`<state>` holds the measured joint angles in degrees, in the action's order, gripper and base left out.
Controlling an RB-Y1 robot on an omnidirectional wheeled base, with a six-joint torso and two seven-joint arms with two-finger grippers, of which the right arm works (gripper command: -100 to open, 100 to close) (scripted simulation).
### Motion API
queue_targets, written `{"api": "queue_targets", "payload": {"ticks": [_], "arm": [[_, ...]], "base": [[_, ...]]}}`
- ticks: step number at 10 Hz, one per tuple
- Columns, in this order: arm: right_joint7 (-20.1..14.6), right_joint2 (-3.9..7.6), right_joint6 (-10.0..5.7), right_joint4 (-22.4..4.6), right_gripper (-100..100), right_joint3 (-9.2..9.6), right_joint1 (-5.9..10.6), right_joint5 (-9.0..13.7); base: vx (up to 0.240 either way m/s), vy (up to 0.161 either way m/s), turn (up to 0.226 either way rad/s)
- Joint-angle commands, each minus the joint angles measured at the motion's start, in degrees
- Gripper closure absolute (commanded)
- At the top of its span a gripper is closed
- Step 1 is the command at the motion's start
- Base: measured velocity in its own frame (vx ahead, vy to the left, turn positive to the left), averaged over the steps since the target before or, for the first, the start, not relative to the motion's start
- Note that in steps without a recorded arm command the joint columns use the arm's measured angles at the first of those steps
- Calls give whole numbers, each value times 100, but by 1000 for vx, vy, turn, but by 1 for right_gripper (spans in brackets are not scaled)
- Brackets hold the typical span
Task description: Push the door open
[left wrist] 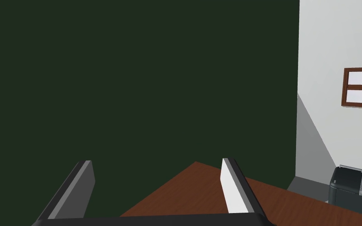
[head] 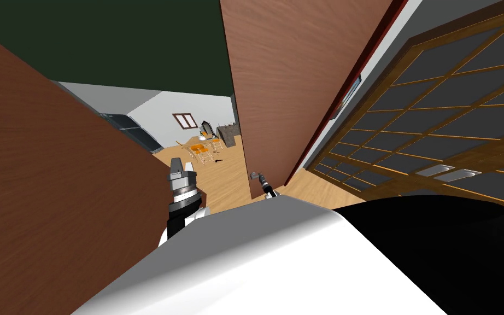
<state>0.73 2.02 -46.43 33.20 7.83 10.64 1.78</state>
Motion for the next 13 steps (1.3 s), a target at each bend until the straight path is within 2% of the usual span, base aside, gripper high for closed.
{"api": "queue_targets", "payload": {"ticks": [1,2,3,4,6,7,8,13], "arm": [[57,83,35,142,100,-169,-37,78],[57,83,35,210,100,-169,-37,78],[57,83,35,142,100,-169,-37,78],[101,92,38,139,100,-297,-34,143],[144,88,40,137,100,-423,-32,207],[144,88,40,137,100,-423,-32,207],[186,71,43,134,100,-544,-30,268],[292,-36,50,128,100,-849,-24,423]], "base": [[127,137,-94],[117,95,-43],[77,28,23],[113,82,-46],[160,145,-81],[116,111,-54],[126,116,-60],[174,138,-84]]}}
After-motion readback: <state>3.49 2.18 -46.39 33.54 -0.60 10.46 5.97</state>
